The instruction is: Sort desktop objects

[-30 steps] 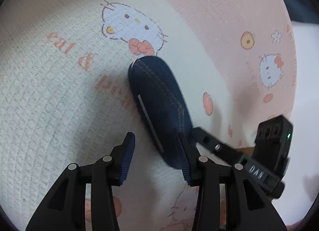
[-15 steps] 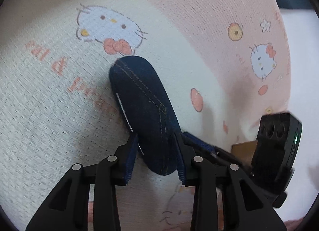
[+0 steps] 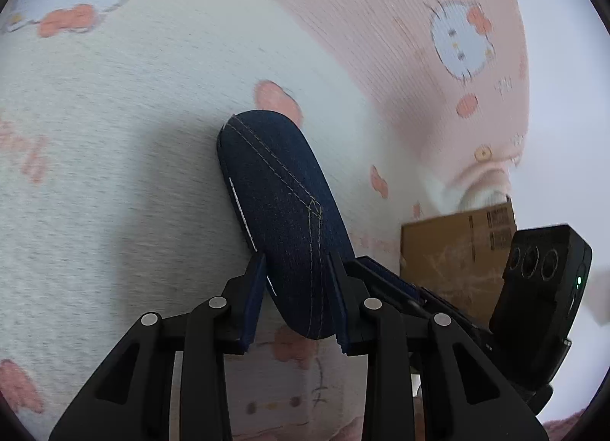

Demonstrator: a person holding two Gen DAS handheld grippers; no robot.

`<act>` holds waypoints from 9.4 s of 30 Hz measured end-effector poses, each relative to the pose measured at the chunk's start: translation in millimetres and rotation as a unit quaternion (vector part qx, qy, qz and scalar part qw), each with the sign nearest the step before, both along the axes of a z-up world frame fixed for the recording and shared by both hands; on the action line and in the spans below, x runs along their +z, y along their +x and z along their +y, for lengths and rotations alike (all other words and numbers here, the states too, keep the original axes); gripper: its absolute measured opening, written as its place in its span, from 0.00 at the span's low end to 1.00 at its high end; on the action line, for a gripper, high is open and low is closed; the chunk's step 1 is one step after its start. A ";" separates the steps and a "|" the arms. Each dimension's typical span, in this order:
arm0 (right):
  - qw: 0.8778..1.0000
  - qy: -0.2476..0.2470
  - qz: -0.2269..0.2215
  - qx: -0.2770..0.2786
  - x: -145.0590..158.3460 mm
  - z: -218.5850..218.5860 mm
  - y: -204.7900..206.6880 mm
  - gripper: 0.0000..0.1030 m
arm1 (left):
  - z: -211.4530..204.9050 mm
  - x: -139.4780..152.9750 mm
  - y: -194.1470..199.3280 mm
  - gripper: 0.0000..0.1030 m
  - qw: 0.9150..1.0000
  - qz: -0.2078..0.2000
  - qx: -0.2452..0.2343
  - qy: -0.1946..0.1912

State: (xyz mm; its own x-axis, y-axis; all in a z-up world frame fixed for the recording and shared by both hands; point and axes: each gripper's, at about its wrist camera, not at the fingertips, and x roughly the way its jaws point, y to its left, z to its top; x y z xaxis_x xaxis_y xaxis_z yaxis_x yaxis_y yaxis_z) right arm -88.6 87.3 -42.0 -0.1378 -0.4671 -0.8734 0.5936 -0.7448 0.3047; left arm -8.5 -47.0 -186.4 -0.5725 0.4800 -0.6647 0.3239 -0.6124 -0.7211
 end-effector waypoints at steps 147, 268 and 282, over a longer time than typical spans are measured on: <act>0.964 0.070 -0.024 -0.254 101.7 420.4 -129.0 0.39 | 396.7 62.5 -210.1 0.49 0.950 -0.170 -0.247 0.092; 0.927 0.095 0.075 -0.354 196.6 385.9 -12.9 0.64 | 369.0 232.2 -42.0 0.62 0.828 0.248 -0.382 -0.329; 0.927 0.097 0.077 -0.353 196.7 385.2 -13.6 0.64 | 368.7 232.0 -41.0 0.62 0.826 0.253 -0.378 -0.333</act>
State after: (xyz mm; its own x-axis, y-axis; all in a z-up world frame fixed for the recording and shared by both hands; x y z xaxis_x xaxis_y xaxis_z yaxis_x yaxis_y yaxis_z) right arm -102.2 472.5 154.7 -0.4802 -0.0496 -0.8758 -0.0368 -0.9964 0.0766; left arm -49.5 321.7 45.6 -0.5610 0.4519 -0.6936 -0.5727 -0.8169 -0.0690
